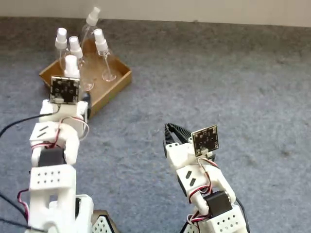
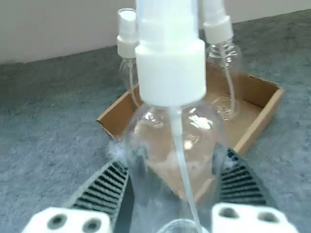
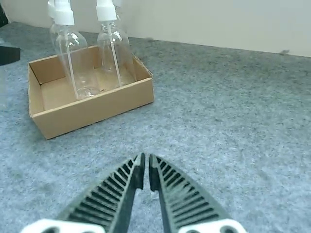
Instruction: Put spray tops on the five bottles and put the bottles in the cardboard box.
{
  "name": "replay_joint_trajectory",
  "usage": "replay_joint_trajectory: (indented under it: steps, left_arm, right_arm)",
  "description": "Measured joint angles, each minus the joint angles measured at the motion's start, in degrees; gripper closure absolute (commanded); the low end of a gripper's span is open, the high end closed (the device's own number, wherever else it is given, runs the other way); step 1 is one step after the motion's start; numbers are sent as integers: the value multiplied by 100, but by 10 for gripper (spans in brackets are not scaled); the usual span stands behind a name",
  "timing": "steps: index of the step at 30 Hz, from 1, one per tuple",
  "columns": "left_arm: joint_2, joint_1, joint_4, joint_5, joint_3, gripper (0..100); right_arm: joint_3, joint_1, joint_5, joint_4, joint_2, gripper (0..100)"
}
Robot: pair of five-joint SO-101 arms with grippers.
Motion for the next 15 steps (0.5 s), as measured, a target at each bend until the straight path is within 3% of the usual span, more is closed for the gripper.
replay_joint_trajectory:
  steps: [9,15]
  left_arm:
    - [1152,-167,-1530,949,0,940]
    - [2092,-167,-2769,1073,0,940]
  right_arm:
    - [0,0,0,0,0,978]
    - [0,0,0,0,0,978]
